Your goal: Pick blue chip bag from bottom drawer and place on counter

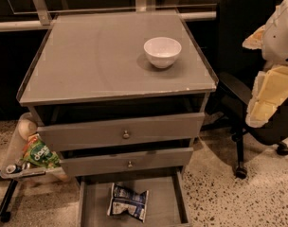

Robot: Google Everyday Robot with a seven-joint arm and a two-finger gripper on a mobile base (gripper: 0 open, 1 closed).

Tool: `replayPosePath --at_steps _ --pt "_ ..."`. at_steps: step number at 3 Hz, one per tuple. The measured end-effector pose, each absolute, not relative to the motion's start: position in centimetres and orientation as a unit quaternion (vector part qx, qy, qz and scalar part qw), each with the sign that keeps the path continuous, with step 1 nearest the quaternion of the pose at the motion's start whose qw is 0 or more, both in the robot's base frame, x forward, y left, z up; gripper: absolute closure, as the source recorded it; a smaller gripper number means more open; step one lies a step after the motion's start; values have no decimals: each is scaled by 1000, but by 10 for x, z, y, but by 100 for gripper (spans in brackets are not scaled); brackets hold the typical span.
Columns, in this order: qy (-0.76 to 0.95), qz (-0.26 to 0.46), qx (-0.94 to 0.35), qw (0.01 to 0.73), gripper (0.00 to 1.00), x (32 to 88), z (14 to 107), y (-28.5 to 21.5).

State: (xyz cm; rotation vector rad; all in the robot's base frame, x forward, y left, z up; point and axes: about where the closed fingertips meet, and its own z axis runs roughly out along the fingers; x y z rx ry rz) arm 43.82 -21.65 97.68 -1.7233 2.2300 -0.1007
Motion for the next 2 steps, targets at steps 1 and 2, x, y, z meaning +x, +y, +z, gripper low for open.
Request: replayPosePath --at_steps 1,2 --pt "781 -35 -603 160 0 438 977 -216" --pt "786 -22 -598 154 0 432 950 -210"
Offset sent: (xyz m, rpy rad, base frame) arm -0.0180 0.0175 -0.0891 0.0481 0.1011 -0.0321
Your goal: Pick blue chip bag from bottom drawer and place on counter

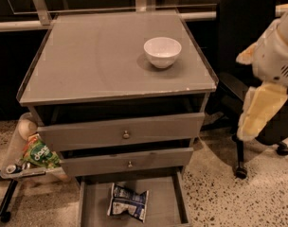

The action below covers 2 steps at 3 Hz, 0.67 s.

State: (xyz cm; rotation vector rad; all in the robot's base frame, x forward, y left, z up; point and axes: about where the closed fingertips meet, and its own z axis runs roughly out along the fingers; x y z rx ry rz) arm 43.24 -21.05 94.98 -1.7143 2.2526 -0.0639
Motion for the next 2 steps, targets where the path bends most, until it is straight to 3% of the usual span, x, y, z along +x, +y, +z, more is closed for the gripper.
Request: replayPosePath --at_steps 2 --pt "811 51 -571 114 0 396 802 -183"
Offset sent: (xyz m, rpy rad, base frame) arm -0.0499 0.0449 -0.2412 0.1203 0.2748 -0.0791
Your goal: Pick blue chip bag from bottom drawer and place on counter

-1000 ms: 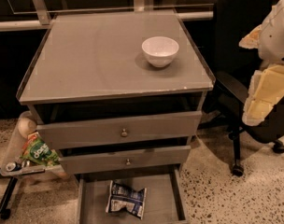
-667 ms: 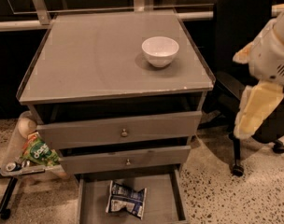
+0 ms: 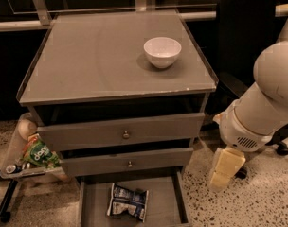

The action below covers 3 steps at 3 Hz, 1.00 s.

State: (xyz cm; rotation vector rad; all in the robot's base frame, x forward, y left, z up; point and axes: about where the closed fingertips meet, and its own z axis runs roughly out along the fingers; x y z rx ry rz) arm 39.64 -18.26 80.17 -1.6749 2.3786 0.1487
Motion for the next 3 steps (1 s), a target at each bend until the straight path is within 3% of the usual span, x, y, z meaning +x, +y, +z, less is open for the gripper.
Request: replayPosePath --at_steps 1,3 --pt "811 50 -571 115 0 397 802 -183" --pt "807 154 -556 130 0 395 687 -124"
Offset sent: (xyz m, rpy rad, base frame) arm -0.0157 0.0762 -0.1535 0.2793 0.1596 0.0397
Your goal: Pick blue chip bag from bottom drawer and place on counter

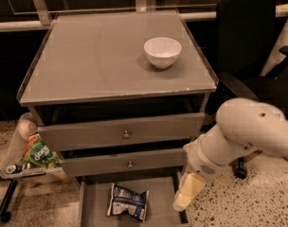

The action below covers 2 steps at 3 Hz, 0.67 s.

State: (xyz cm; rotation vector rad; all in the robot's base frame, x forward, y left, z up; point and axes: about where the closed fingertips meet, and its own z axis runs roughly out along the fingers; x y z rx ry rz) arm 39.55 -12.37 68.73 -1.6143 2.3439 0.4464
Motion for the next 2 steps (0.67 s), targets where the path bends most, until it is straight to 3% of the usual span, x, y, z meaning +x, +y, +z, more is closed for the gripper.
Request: replayPosePath --at_steps 2 --pt "813 183 -537 131 0 403 640 -99"
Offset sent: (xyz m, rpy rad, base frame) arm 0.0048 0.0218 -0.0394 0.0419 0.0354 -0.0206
